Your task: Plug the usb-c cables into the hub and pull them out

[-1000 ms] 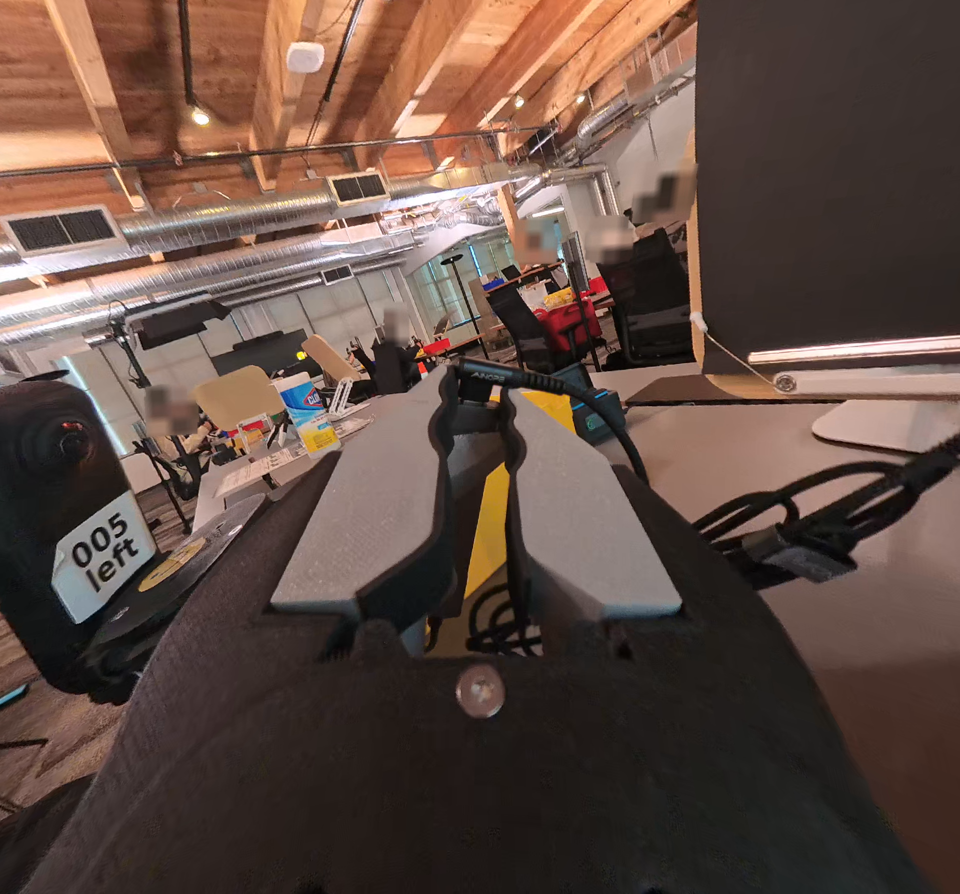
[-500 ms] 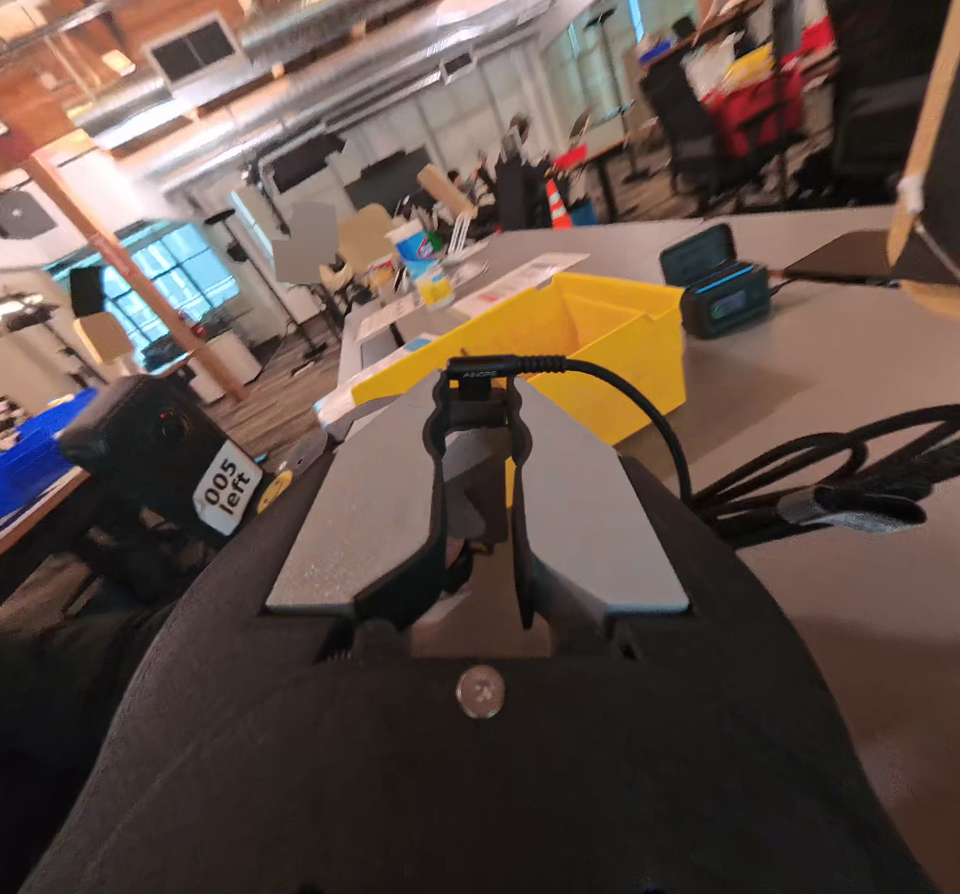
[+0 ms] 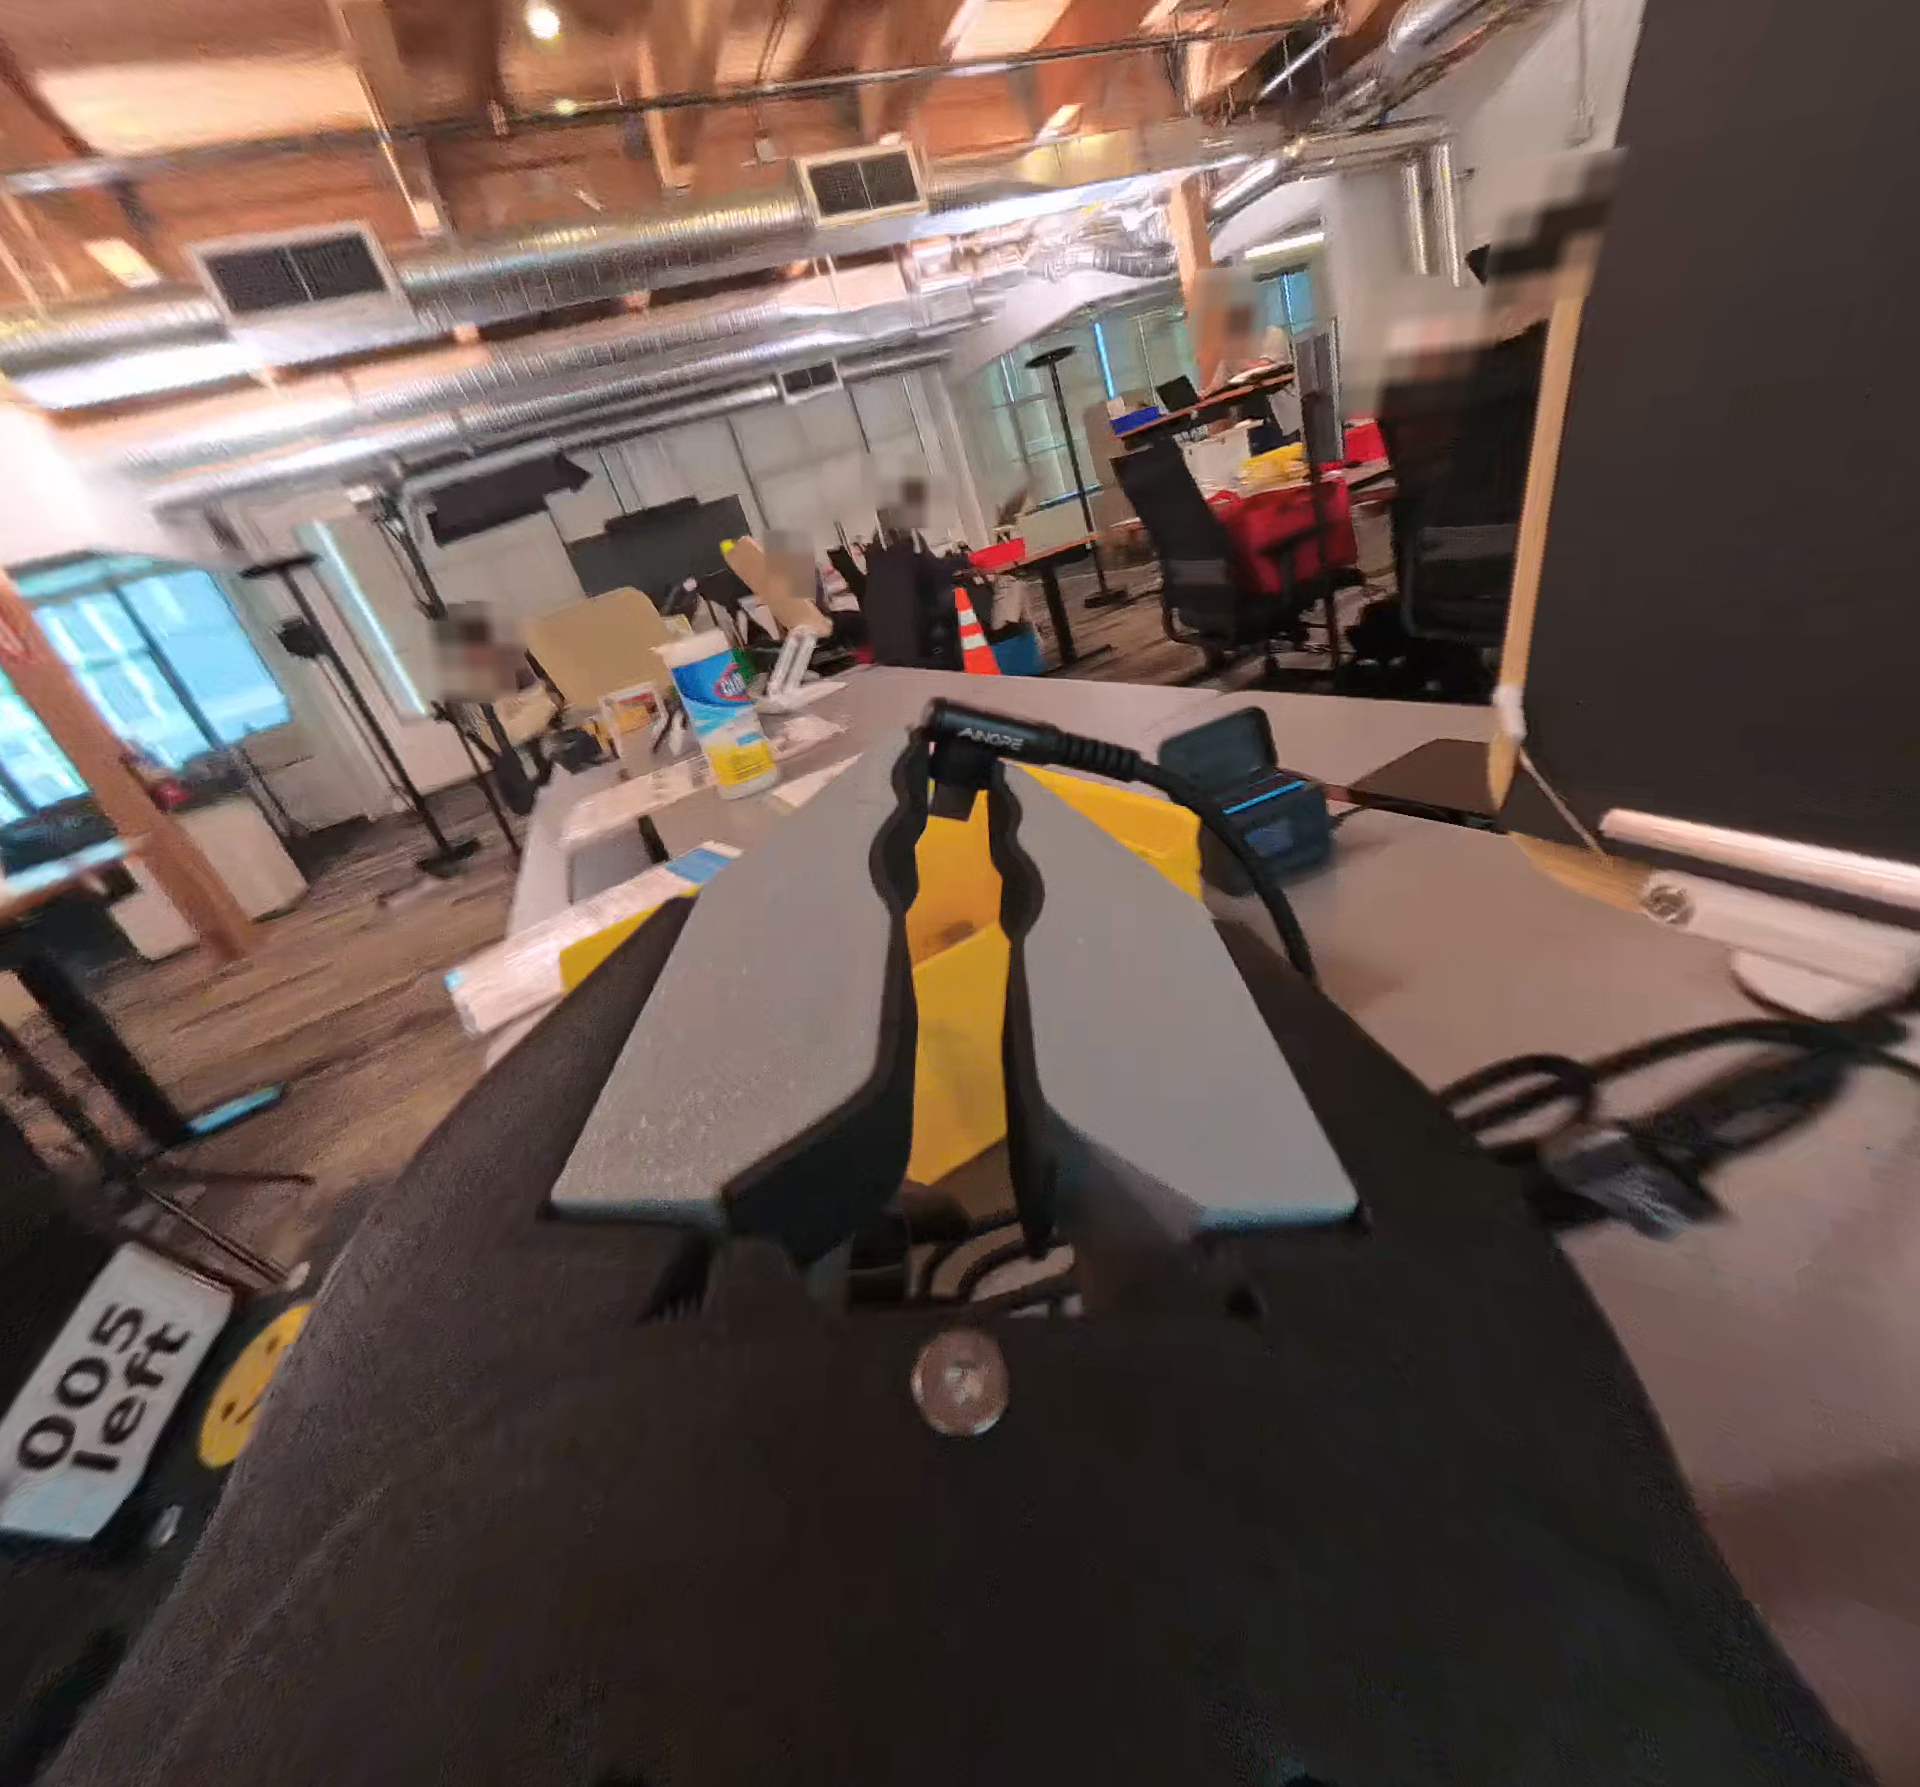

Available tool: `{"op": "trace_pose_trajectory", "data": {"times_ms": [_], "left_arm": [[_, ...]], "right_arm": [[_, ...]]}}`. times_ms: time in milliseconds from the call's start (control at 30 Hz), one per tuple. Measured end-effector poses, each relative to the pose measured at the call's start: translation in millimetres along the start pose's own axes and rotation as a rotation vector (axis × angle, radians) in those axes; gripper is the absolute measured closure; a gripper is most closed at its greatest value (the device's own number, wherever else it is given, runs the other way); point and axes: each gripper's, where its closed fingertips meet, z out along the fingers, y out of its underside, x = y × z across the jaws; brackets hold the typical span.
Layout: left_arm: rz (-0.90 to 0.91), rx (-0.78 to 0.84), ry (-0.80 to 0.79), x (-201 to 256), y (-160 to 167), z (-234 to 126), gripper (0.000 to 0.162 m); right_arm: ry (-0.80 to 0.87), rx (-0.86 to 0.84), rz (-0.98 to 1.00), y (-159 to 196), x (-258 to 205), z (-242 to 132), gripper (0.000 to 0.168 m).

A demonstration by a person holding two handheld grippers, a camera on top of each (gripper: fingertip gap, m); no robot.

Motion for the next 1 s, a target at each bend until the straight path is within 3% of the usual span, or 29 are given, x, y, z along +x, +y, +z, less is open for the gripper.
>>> {"op": "trace_pose_trajectory", "data": {"times_ms": [100, 233, 433, 633, 800, 900, 1000], "left_arm": [[0.037, 0.010, -0.007, 0, 0, -1, 0.155], [-0.004, 0.045, -0.109, -25, -4, -6, 0.155], [-0.089, 0.016, -0.124, -39, 5, -8, 0.155], [-0.012, 0.024, -0.131, -33, 0, -9, 0.155], [-0.036, 0.033, -0.135, -36, 0, -12, 0.156], [-0.042, 0.036, -0.084, -27, -1, -9, 0.155], [-0.011, 0.033, -0.021, -14, -2, -6, 0.155]], "right_arm": [[0.075, -0.070, -0.151, 3, 7, 0, 0.160], [0.114, -0.126, -0.148, 3, 16, -12, 0.160], [0.125, -0.195, -0.211, -9, 9, -40, 0.158], [0.146, -0.277, -0.384, -92, -11, -64, 0.158], [0.260, -0.384, -0.563, -165, -23, -118, 0.158], [0.291, -0.462, -0.568, -187, -25, -155, 0.159], [0.303, -0.573, -0.488, -179, -13, -188, 0.159]]}}
